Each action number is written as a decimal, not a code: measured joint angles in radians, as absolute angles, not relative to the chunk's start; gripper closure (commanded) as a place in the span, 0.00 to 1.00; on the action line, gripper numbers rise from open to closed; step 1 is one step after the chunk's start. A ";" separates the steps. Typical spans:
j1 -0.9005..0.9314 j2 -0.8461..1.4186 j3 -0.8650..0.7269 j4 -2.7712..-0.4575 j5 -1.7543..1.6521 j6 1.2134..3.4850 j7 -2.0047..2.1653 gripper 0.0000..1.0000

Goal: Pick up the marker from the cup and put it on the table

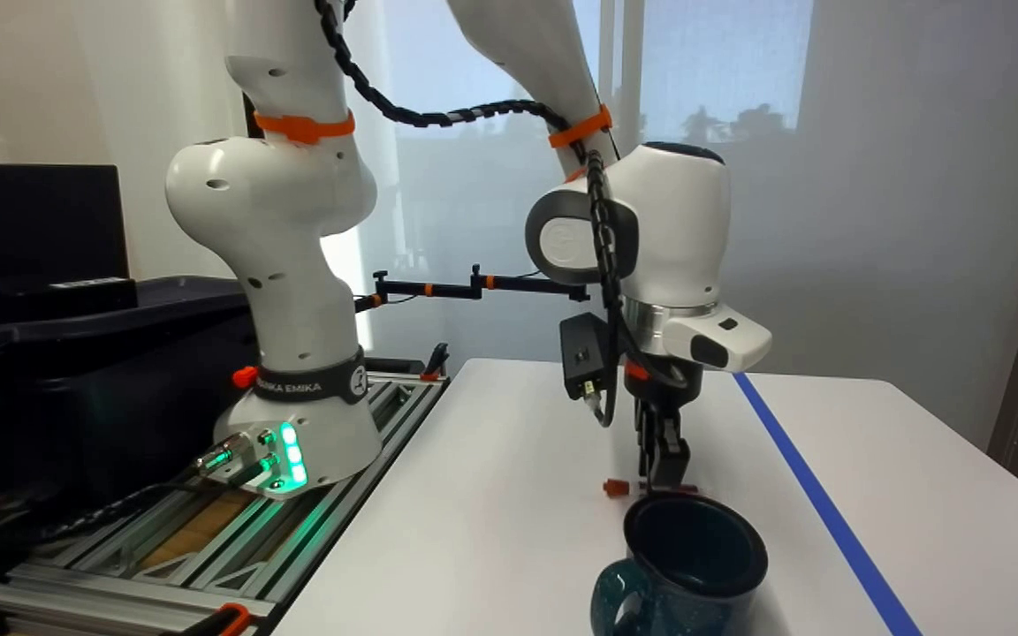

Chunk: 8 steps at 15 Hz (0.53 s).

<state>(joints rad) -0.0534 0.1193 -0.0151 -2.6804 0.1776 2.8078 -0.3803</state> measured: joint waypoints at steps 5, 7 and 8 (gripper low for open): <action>-0.052 0.063 -0.032 -2.680 0.047 2.715 -0.241 0.00; -0.052 0.013 -0.038 -2.680 -0.003 2.635 -0.141 0.00; -0.052 -0.014 -0.039 -2.680 -0.022 2.590 -0.094 0.00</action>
<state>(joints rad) -0.0522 -0.0137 -0.0389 -2.6798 -0.0217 2.5896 -0.0937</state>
